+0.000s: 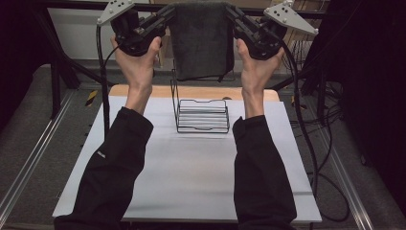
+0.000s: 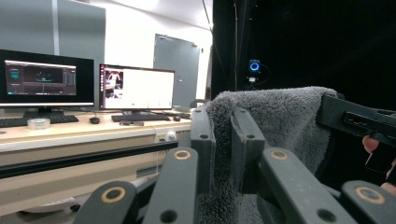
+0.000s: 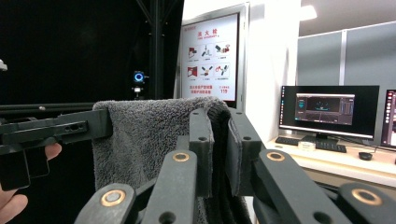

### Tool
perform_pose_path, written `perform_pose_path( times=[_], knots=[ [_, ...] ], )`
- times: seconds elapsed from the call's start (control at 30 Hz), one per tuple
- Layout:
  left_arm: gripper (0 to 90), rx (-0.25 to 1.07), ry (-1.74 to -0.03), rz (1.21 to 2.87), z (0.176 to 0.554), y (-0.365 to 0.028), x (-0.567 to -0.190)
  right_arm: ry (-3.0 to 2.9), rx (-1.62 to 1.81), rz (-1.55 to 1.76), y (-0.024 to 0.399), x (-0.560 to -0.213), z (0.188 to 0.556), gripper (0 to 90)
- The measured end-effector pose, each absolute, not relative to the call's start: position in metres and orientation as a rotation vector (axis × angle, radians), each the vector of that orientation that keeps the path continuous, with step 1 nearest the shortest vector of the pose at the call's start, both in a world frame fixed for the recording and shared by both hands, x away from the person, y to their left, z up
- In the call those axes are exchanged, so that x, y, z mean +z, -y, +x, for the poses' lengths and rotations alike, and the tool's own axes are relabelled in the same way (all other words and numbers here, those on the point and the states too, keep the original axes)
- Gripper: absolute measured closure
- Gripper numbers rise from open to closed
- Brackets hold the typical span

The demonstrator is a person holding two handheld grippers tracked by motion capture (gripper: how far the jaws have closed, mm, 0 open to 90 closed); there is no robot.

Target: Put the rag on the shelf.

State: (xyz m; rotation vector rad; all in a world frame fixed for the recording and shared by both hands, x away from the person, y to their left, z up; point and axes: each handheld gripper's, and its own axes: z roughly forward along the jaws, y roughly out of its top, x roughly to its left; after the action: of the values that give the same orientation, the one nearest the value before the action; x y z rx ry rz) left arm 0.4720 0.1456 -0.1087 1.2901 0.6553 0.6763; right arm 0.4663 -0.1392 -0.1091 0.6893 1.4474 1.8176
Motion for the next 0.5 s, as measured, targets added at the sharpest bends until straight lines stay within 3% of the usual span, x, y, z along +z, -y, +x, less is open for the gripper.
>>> perform_pose_path(
  times=[0.5],
  knots=[
    [80.8,0.669,-0.692,1.318,0.507,-0.139,-0.113,-1.469,1.769,0.724,0.142,-0.11,0.49,82.5]
  ],
)
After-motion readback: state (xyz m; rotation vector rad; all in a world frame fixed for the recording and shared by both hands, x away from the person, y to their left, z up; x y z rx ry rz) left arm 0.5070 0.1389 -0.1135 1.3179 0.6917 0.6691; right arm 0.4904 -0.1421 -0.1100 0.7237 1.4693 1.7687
